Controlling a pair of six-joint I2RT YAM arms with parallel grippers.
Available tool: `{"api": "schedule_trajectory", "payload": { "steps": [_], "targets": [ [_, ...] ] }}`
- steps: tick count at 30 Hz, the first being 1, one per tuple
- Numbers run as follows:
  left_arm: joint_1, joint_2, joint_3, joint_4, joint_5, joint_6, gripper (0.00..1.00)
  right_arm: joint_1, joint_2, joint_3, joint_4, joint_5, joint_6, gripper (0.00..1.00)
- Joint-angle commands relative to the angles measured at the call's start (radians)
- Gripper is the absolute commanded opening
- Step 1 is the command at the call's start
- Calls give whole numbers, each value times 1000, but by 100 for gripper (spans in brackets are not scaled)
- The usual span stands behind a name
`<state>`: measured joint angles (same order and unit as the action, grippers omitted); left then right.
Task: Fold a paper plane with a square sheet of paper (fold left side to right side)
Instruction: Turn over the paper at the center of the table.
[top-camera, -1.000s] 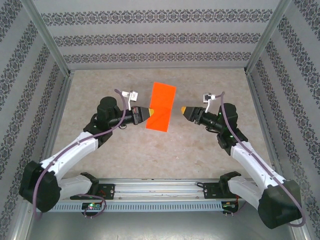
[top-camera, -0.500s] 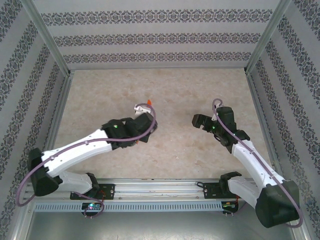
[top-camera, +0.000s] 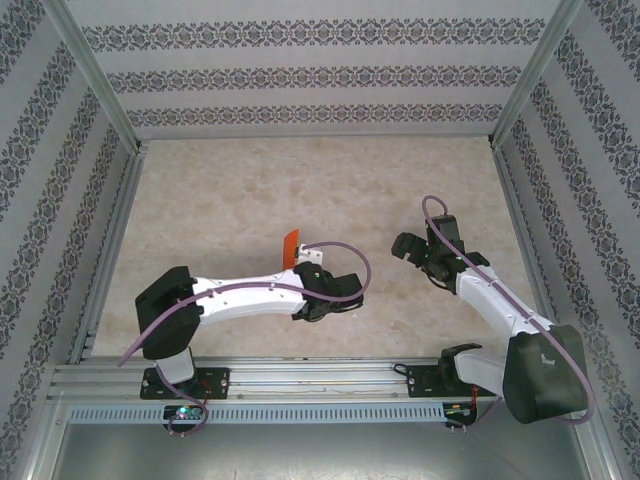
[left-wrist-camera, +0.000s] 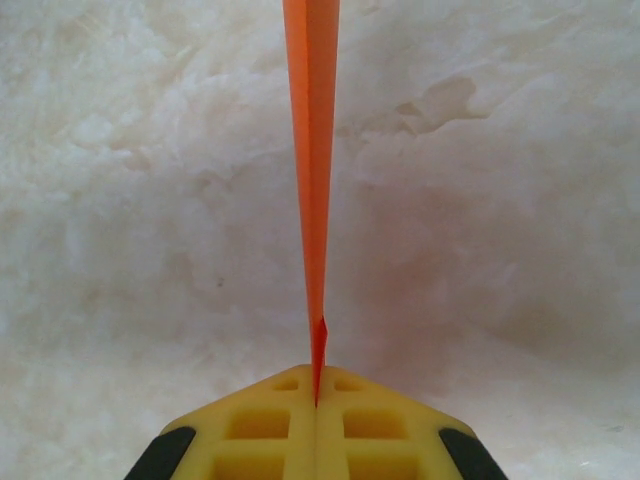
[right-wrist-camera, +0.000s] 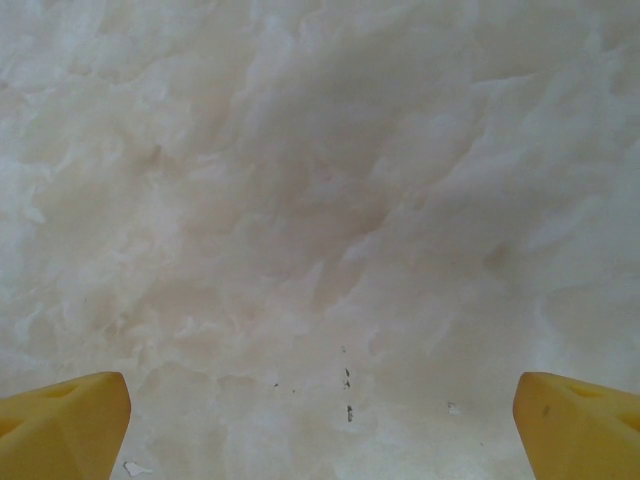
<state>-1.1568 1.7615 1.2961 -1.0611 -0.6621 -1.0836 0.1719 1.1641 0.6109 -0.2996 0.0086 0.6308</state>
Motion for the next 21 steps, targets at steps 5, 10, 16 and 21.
{"api": "schedule_trajectory", "payload": {
  "steps": [5, 10, 16, 21],
  "targets": [
    [44, 66, 34, 130, 111, -53, 0, -19, -7, 0, 10, 18, -3, 98],
    [76, 105, 38, 232, 208, -14, 3, -32, -11, -10, 16, -8, -22, 98],
    [107, 112, 26, 338, 292, -9, 25, -48, -22, -8, 17, -41, -45, 98],
    [135, 92, -4, 459, 371, 22, 42, -60, -47, -3, 14, -95, -79, 98]
  ]
}}
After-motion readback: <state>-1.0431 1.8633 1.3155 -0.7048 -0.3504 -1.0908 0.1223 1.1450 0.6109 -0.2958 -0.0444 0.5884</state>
